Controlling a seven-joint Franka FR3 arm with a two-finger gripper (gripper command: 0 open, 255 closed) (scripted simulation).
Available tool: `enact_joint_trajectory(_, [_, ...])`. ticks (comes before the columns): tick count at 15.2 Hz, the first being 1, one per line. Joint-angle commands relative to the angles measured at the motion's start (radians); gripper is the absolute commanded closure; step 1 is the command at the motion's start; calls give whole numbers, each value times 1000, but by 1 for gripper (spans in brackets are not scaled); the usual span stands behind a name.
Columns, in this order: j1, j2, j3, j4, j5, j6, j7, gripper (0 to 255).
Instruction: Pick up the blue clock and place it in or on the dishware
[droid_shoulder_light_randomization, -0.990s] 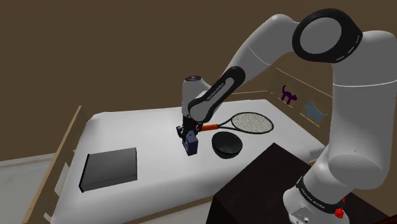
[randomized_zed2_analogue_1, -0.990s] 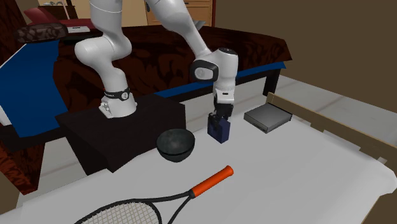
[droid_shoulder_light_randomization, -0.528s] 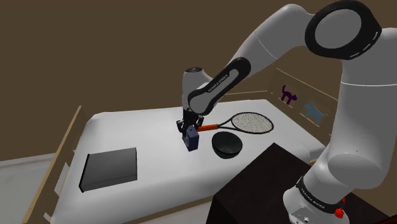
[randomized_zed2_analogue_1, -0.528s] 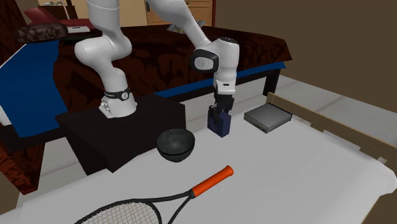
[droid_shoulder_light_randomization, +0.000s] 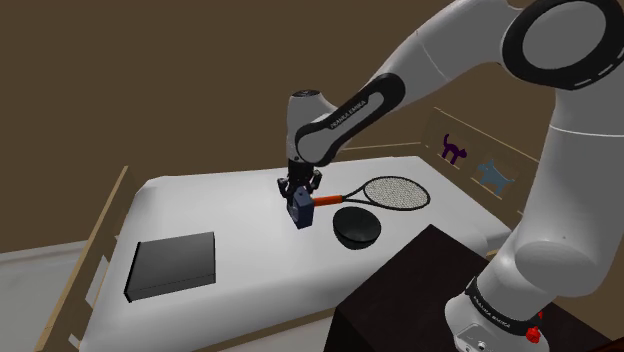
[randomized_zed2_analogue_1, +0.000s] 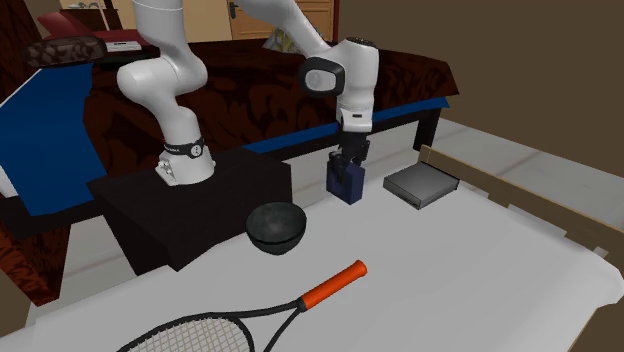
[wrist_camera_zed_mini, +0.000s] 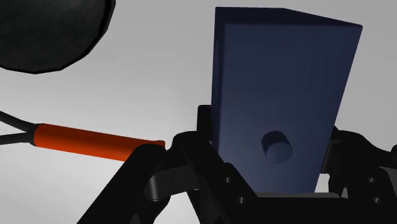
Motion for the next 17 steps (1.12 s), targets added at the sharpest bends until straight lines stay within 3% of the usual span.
enact_joint_trajectory(1, [-2, -22, 4, 3, 9, -25, -5, 255])
enact_joint_trajectory(7, [-8, -74, 12, 18, 30, -89, -20, 255])
enact_joint_trajectory(17, [-124, -342, -61, -293, 114, -37, -263, 255])
